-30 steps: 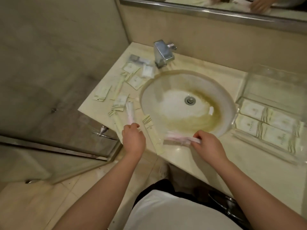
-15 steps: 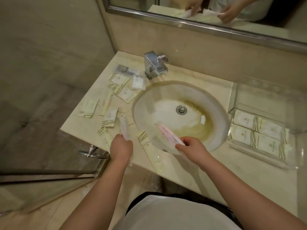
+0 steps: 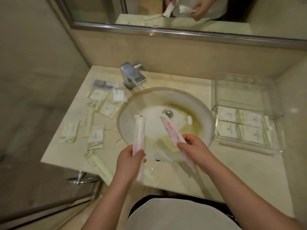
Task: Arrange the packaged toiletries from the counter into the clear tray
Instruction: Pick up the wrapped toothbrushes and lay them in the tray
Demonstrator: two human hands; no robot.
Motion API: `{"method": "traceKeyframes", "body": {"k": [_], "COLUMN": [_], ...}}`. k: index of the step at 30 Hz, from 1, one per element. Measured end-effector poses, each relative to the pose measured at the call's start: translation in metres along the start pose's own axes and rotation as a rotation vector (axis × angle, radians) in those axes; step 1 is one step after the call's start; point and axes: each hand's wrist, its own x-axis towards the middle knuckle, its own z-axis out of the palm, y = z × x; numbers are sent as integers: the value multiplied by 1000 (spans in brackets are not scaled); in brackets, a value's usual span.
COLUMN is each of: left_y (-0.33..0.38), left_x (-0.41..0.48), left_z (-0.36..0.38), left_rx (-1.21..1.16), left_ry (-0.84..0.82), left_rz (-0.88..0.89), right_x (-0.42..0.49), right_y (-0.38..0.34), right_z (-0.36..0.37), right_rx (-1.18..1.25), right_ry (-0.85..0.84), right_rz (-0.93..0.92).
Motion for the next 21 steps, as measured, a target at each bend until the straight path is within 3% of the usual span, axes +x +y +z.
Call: {"method": "traceKeyframes", "body": {"k": [3, 9, 15, 21], "left_y": [17, 51, 88, 105], "left_x": [-3, 0, -8, -8], "left_z": [31, 108, 174, 218], "left_rx": [-8, -69, -55, -70], "left_ry": [-129, -383, -529, -638], "left_rz": [55, 1, 32, -11], "right_x": [-8, -28, -43, -53], "right_y": [3, 14, 32, 52], "right_z": [-27, -89, -141, -168], "right_rx": [76, 296, 582, 277], "right_ry": [71, 185, 275, 523], "right_rz": [10, 52, 71, 99]}}
